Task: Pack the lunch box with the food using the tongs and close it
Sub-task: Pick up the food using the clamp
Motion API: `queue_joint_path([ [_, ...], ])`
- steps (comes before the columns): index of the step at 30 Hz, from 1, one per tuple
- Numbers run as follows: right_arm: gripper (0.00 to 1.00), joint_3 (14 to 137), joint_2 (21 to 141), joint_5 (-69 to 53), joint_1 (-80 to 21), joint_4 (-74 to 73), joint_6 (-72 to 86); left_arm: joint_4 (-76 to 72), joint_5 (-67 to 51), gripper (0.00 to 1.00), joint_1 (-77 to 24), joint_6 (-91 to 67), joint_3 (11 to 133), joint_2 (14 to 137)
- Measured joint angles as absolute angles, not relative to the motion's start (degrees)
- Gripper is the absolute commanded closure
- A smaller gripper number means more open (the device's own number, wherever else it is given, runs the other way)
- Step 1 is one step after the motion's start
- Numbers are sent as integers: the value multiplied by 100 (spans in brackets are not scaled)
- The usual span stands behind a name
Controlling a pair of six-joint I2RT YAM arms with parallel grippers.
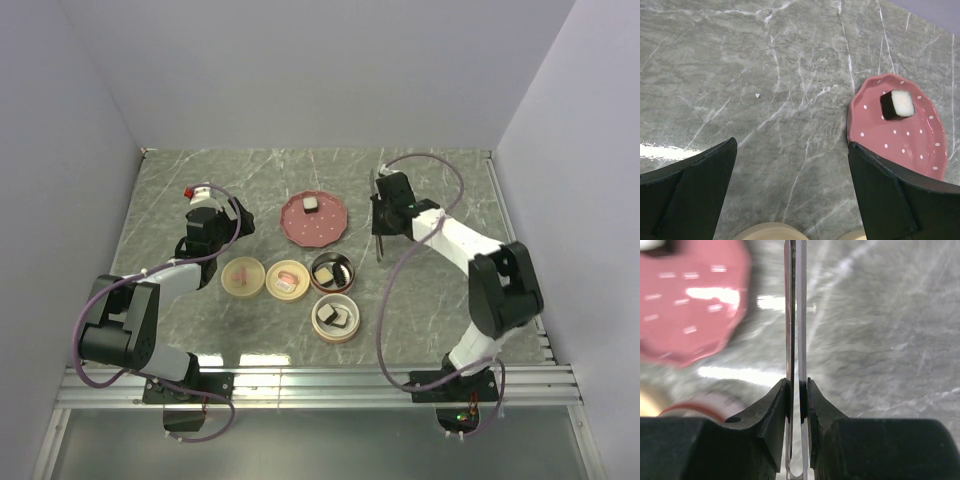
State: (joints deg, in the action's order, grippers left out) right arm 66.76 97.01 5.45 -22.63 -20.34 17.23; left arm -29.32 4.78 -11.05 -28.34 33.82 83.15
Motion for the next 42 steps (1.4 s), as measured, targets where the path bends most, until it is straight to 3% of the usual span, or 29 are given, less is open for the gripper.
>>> queue_joint_path([
  [8,78,6591,8910,95,-2814,-1970,1420,-2930,478,0,-1105,-2834,3382,8315],
  [20,72,7345,9732,-71,-3500,-2447,1076,-2930,478,0,-1105,-2834,3382,8315],
  [42,60,8143,10296,-56,-3588,-3094,884,-2930,478,0,-1105,-2834,3382,8311],
])
